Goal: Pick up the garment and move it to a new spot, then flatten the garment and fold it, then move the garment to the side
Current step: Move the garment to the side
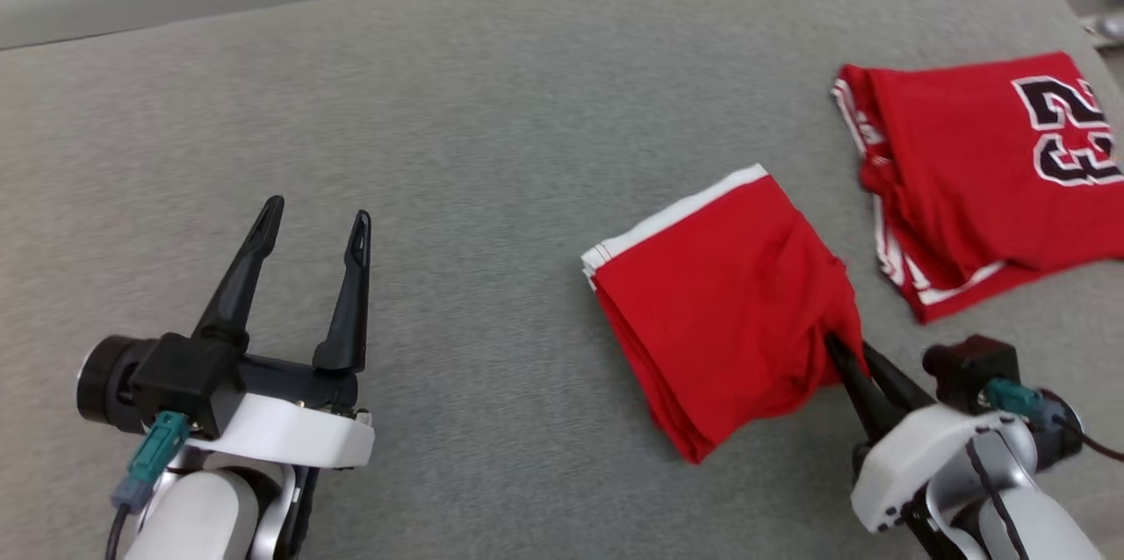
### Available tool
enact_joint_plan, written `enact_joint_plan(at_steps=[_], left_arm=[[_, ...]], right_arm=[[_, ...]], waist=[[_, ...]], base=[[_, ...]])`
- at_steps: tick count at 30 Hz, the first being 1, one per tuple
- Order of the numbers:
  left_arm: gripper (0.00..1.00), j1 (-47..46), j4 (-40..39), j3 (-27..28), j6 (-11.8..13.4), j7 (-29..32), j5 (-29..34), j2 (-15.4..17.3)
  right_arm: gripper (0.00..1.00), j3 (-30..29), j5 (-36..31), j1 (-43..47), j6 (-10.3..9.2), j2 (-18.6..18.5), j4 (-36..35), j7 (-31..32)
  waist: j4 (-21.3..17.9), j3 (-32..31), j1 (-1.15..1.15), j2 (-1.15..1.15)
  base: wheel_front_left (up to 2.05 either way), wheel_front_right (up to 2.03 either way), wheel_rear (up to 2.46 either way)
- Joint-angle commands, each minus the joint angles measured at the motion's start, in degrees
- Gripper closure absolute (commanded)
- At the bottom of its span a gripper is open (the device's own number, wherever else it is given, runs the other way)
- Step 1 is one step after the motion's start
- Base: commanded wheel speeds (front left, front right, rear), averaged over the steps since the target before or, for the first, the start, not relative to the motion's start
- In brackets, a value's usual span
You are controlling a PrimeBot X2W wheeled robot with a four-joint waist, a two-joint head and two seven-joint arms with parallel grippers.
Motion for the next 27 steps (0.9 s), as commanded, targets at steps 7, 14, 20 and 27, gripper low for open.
enact_joint_plan(at_steps=[7,14,20,27], left_arm=[[0.00,-3.4,-1.3,-0.6,-0.6,1.6,1.3,1.6],[0.00,-2.9,-2.5,-0.5,-0.5,2.6,1.4,2.7],[0.00,-4.3,-2.4,-1.3,-0.9,2.7,1.5,2.7],[0.00,-4.8,-2.4,-1.4,-0.9,2.7,1.7,3.1]], right_arm=[[1.00,1.3,0.1,-11.6,0.01,-1.7,0.2,-3.0],[1.00,-3.1,1.8,-22.5,0.01,-4.0,4.8,-5.5],[1.00,-11.8,2.8,-26.1,0.01,-6.3,13.7,-6.7],[1.00,-14.5,2.5,-28.6,0.01,-8.0,21.8,-9.2]], waist=[[-6.5,5.8,0.00,0.00],[-7.4,8.8,0.00,0.00],[-6.8,10.2,0.00,0.00],[-6.7,11.0,0.00,0.00]], base=[[0.00,0.00,0.00],[0.00,0.00,0.00],[0.00,0.00,0.00],[0.00,0.00,0.00]])
